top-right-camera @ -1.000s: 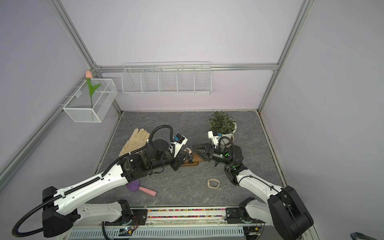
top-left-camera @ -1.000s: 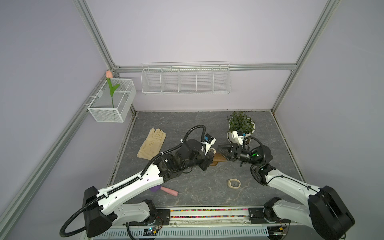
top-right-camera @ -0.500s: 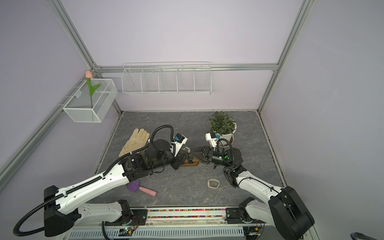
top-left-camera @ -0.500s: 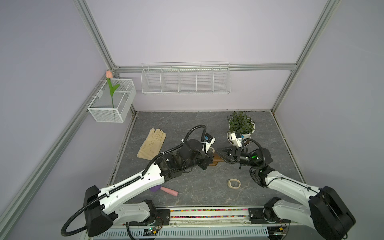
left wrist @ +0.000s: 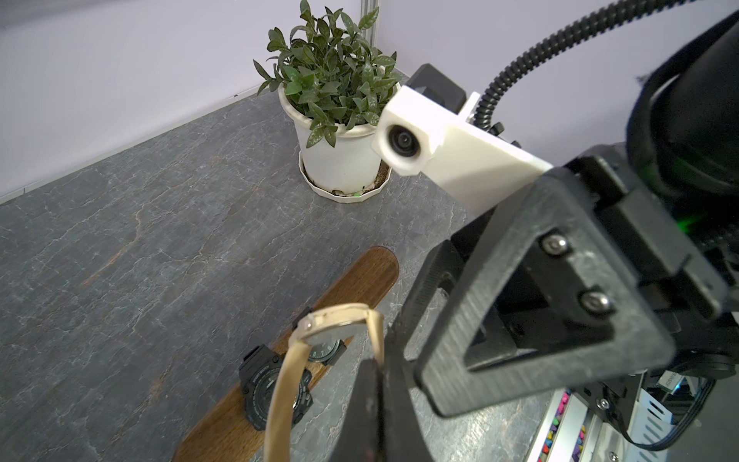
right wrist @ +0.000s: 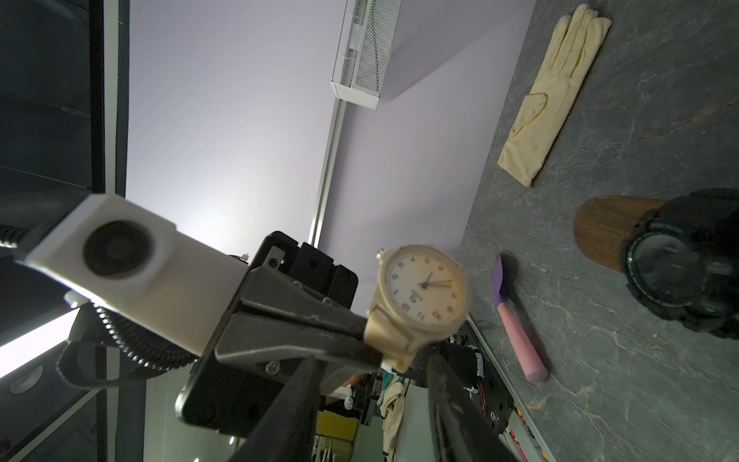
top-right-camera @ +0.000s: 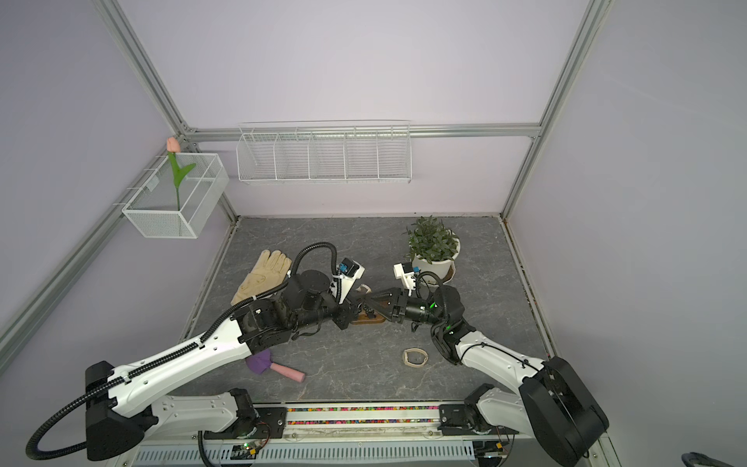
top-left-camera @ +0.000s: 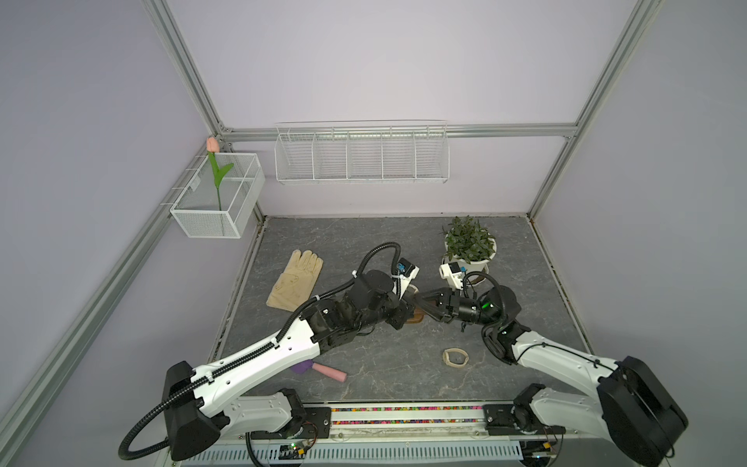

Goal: Place watch on stand
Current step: Adjust the watch.

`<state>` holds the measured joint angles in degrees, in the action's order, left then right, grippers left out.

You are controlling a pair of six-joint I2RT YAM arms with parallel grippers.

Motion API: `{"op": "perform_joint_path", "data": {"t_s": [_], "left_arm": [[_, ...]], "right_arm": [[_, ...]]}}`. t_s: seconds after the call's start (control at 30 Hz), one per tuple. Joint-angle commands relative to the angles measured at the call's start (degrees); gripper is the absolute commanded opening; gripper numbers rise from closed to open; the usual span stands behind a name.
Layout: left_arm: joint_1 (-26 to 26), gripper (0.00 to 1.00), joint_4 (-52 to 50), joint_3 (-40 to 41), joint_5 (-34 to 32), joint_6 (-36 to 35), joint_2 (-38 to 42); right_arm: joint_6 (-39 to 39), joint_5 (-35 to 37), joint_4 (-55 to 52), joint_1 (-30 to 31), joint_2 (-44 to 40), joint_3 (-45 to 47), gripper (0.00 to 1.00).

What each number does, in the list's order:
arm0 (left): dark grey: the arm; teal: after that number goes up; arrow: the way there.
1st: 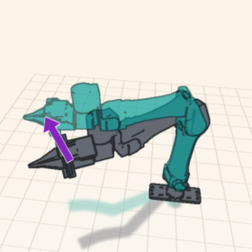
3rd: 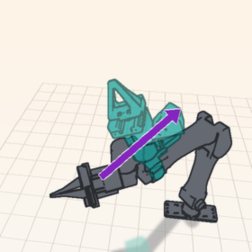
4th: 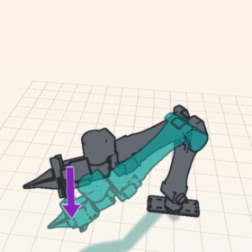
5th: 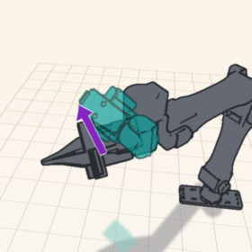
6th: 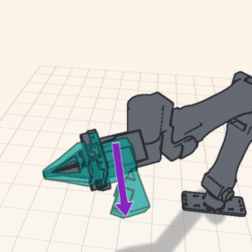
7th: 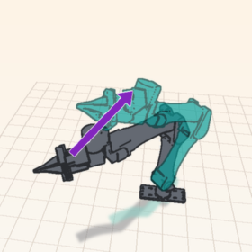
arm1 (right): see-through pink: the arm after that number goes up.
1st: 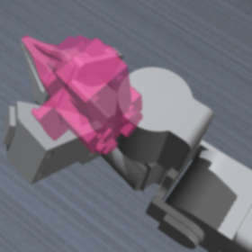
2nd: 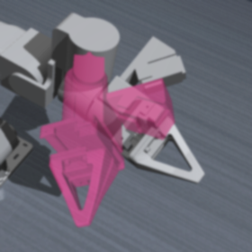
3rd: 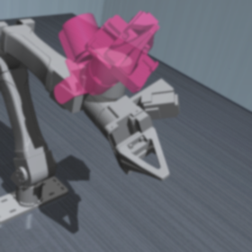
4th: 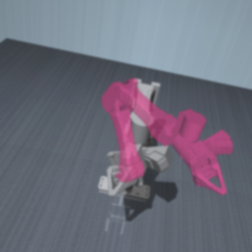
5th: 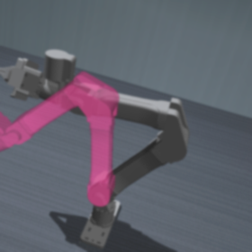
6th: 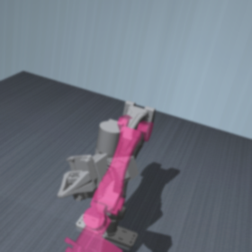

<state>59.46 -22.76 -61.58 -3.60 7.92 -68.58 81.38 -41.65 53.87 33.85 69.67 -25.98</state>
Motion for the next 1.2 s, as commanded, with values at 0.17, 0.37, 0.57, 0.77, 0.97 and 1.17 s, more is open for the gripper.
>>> {"op": "perform_joint_path", "data": {"t_s": [0.17, 0.37, 0.57, 0.77, 0.97, 1.17], "left_arm": [[-0.31, 0.0, 1.18, -0.64, 1.82, 0.44, 0.94], [-0.31, 0.0, 1.39, 0.32, 3.36, 0.55, 1.16], [-0.31, 0.0, 1.49, 0.89, 5.07, 0.74, 1.99], [-0.31, 0.0, 1.19, 1.79, 4.43, 1.02, 3.0], [-0.29, 0.0, 1.15, 2.56, 2.42, 0.8, 3.78], [-1.8, 0.0, 2.71, 3.67, 3.14, 1.71, 5.01]], "right_arm": [[4.43, 1.55, 12.32, -0.17, 7.67, -4.24, 0.47], [12.35, 1.41, 24.31, -0.36, 13.67, -6.9, 0.47], [15.11, 1.32, 28.06, -0.76, 15.95, -8.68, 0.49], [14.09, 0.28, 25.12, -1.18, 14.34, -9.47, 0.47], [8.83, -2.0, 15.17, -1.49, 9.17, -9.29, 0.46], [1.44, -3.11, 3.42, -1.68, 2.59, -9.12, 0.45]]}}
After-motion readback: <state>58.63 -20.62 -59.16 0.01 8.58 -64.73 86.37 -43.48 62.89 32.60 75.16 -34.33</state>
